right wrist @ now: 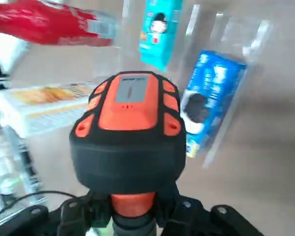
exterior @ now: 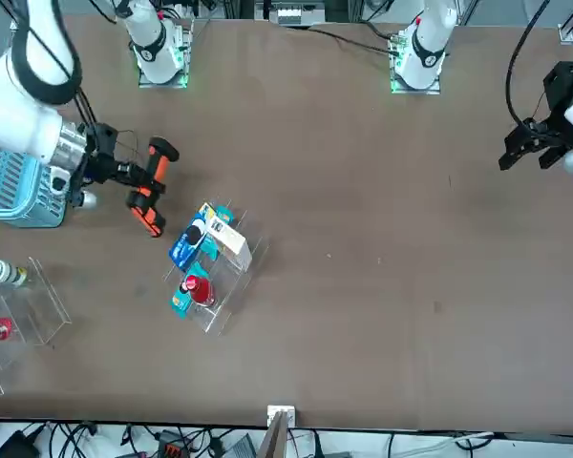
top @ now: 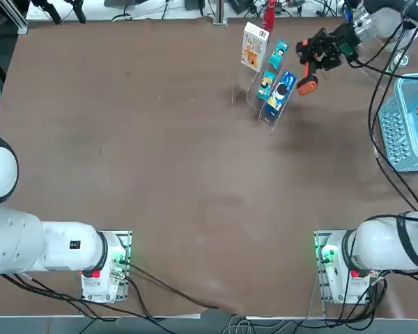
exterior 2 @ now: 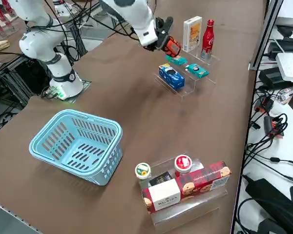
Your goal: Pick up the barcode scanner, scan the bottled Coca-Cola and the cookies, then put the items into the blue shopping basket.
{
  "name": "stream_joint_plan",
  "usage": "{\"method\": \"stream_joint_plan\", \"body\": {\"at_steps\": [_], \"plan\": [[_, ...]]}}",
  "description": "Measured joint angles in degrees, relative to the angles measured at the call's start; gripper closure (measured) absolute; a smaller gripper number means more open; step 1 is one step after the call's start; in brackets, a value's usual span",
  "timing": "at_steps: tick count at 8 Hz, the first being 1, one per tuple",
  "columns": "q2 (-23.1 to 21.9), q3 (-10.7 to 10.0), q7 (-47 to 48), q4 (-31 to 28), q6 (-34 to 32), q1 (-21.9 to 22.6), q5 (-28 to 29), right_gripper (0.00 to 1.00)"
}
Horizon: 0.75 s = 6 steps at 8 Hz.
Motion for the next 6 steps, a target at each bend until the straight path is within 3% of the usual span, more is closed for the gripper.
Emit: {"method": "stream_joint_plan", "body": {"at_steps": [2,6], "plan": [[3.76,-0.57,-10.95,0.18,-2.89,-1.67,10.64,0.57],[9.30,-0.79,-22.70,0.30,-10.70,-4.28,19.46,0.57]]}}
